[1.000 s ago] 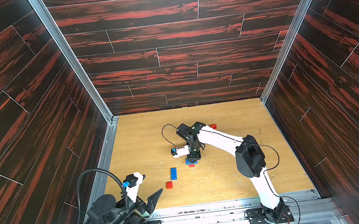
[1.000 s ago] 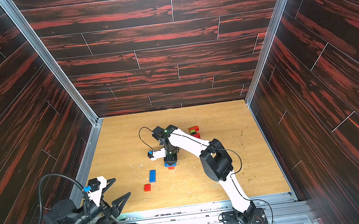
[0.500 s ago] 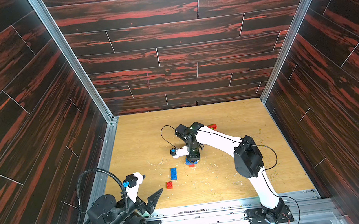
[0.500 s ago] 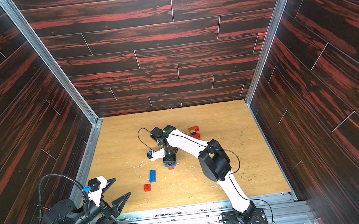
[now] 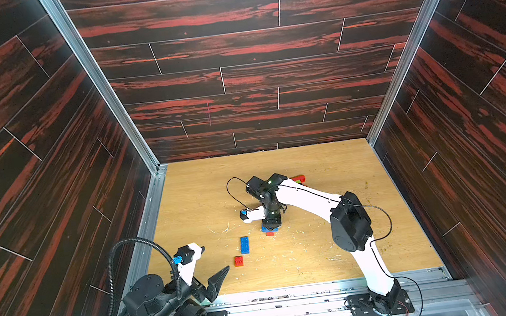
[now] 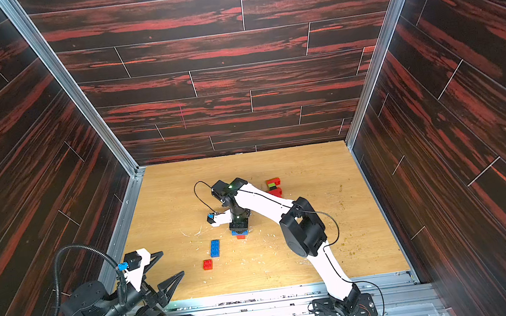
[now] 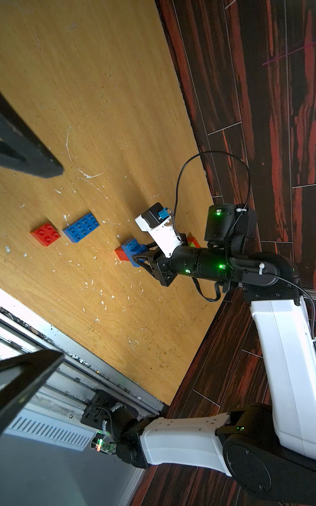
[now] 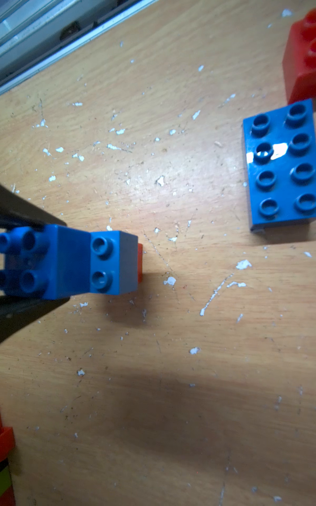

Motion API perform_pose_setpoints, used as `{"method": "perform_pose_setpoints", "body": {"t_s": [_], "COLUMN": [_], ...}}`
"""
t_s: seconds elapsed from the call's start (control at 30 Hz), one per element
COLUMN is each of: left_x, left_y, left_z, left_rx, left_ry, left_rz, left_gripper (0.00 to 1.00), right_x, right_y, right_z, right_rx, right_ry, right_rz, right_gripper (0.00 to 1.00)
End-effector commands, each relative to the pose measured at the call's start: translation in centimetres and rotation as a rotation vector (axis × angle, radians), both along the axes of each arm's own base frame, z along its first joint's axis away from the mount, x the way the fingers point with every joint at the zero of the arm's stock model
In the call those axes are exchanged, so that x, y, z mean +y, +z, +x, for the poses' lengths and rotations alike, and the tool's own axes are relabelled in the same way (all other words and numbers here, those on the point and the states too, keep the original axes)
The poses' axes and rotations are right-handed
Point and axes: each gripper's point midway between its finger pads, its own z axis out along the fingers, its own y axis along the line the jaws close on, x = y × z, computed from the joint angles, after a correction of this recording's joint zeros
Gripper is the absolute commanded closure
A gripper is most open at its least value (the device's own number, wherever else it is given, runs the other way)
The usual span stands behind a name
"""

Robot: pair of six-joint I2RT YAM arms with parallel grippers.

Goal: Assemble the letter f with lego
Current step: Assemble the lego brick with the lego brick.

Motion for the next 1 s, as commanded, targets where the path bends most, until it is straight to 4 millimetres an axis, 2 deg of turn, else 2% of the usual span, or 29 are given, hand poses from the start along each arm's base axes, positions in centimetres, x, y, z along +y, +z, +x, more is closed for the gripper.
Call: {"method": "perform_pose_setpoints", "body": {"t_s": [0.0, 0.5, 0.97], "left_x": [-0.2, -0.1, -0.1], "left_y": [0.1, 0.2, 0.2], "left_z": [0.1, 0.1, 0.1], "left_rx": [0.006, 0.001, 0.000], "left_ry": [-0.004, -0.001, -0.002], "left_rz": [0.003, -0.001, -0.001], "left_gripper": [0.00, 0.00, 0.00], "right_x": [-1.3, -0.9, 0.3], "right_y": [-2.3, 0.0, 5.0], "right_z": [-1.1, -0.3, 0.0], "right_rx": [0.045, -0.008, -0.070], "right_ry": [-0.009, -0.010, -0.030], "right_rz": [-0.079, -0.026, 0.115], "right_gripper": [0.63, 0.52, 0.49]}}
